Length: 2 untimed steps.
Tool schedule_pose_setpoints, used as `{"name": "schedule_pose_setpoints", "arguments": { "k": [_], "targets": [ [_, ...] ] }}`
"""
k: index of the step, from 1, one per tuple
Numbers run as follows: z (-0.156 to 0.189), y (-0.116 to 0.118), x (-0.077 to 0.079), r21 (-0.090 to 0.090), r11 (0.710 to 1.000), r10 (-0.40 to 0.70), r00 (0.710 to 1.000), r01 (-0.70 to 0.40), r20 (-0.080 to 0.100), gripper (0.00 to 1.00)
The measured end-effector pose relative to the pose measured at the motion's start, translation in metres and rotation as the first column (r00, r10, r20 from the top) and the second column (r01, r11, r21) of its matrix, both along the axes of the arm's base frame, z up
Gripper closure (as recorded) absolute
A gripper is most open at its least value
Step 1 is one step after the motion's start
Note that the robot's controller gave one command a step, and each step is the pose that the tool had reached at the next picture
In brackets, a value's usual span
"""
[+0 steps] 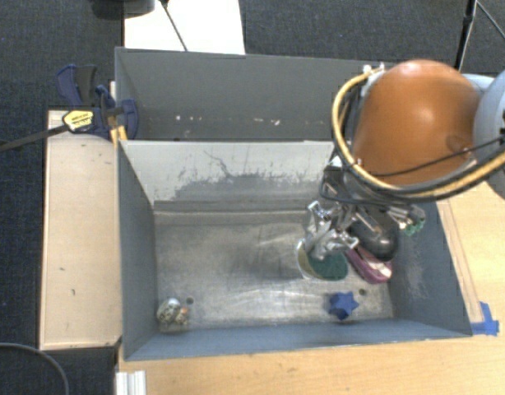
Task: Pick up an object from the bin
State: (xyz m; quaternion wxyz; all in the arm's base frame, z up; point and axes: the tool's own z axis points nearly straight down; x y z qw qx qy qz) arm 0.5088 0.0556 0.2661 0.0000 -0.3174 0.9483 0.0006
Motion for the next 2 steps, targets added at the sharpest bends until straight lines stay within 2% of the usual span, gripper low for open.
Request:
{"name": "schedule_pose_setpoints", "arguments": {
  "k": [2],
  "targets": [
    [0.0, 0.0, 0.0, 0.0, 1.0, -0.003, 1.0, 0.003, 0.0, 1.0]
  ]
}}
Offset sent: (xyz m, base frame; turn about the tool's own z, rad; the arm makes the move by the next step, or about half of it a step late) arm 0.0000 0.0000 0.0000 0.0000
